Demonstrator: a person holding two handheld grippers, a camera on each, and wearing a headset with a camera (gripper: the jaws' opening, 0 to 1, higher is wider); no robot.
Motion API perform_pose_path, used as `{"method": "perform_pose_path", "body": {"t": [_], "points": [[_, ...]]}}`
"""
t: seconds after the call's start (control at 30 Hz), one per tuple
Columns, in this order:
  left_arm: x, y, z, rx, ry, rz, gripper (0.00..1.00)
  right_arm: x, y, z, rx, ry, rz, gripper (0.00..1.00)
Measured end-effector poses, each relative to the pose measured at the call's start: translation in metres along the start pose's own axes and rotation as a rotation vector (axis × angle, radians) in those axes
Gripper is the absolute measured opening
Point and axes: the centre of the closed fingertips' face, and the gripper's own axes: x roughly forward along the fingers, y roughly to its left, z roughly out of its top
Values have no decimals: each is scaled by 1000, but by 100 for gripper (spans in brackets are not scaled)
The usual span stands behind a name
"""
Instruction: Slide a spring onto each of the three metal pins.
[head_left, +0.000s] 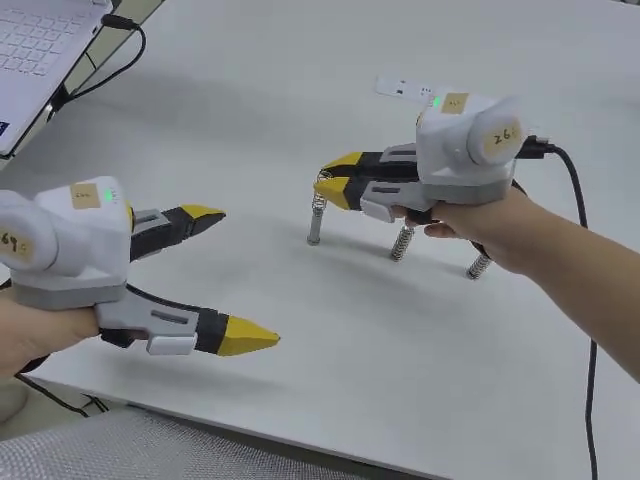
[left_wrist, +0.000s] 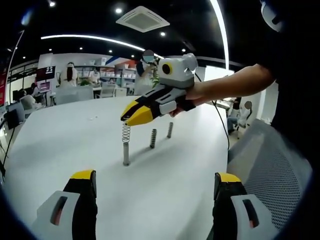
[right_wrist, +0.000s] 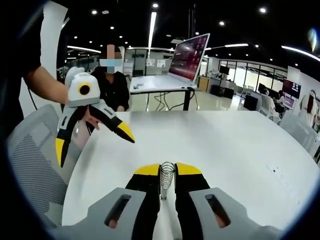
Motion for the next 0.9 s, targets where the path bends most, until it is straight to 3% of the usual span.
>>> {"method": "perform_pose_path", "body": {"t": [0.53,0.9], "points": [[0,1,-1,-1,1,0,94,5,2,-10,16,24,7,7],[-1,1,-2,-4,2,2,94,11,3,-23,14,68,7,7]]}}
